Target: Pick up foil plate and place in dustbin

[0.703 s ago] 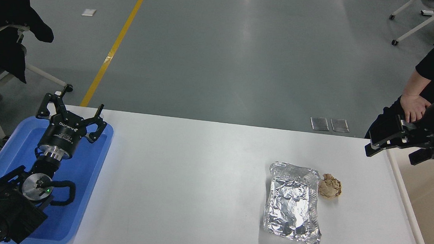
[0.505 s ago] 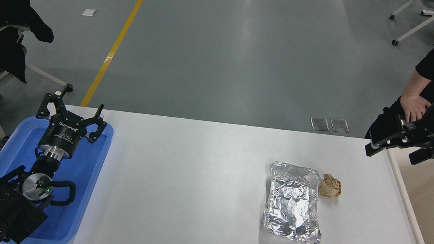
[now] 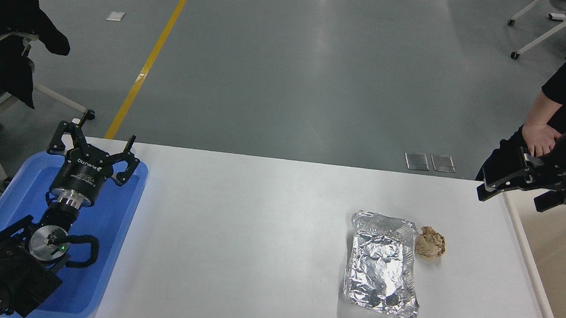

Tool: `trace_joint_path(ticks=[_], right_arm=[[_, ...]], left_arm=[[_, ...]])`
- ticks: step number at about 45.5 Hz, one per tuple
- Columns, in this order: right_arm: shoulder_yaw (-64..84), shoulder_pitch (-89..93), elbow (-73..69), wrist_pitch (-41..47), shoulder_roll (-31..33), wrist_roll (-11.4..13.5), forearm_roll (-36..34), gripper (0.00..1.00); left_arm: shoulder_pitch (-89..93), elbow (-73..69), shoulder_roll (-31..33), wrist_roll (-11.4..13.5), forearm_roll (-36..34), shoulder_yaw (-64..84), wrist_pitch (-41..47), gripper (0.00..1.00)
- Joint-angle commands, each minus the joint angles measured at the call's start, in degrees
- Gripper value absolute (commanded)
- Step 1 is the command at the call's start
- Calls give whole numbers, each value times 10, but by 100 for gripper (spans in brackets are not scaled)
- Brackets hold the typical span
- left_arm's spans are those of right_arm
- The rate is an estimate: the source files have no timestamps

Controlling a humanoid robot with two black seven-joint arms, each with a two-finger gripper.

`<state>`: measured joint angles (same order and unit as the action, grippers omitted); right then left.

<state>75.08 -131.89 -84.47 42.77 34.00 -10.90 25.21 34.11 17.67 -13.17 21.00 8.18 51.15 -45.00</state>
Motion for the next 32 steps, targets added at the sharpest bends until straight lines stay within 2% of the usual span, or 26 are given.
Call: trace_joint_path(ticks=[1,32], right_arm=[[-7,15,9,-1,-1,0,0,100],[-4,60,58,-2,5,-1,-11,100]], left_arm=[[0,0,0,0,0,0,0,100],[0,0,0,0,-1,0,0,100]])
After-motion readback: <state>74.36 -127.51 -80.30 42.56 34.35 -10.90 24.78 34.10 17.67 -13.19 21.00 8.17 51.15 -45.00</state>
